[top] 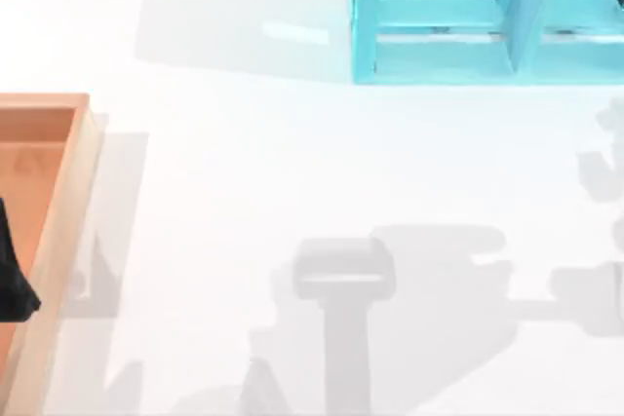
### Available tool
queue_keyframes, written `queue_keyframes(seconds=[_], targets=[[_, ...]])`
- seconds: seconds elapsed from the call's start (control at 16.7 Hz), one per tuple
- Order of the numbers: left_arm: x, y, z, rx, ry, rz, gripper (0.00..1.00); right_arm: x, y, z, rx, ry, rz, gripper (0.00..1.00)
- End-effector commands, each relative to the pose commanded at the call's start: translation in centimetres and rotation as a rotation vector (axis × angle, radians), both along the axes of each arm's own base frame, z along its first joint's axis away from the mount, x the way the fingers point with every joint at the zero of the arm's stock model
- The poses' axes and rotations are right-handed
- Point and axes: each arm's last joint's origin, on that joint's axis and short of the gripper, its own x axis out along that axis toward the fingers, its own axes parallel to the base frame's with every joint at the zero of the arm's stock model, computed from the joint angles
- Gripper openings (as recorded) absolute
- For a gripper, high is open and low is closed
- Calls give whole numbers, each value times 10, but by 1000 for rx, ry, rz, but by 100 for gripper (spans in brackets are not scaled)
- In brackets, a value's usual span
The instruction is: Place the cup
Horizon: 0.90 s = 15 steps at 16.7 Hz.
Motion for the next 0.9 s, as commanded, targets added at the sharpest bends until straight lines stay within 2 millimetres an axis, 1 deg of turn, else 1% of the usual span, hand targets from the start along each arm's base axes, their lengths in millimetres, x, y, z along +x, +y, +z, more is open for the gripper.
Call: queue_keyframes(seconds=[0.18, 0.36, 0.54, 0.9], targets=[[0, 0, 0, 0, 0, 0, 100, 40, -13, -14, 25, 184, -2, 100], [0, 0, 0, 0, 0, 0, 100, 65, -23, -26, 45, 301, -2, 100], [0, 0, 0, 0, 0, 0, 100, 74, -27, -31, 54, 346, -1, 100], [0, 0, 0, 0, 0, 0, 100, 74, -25, -32, 53, 345, 2, 100]])
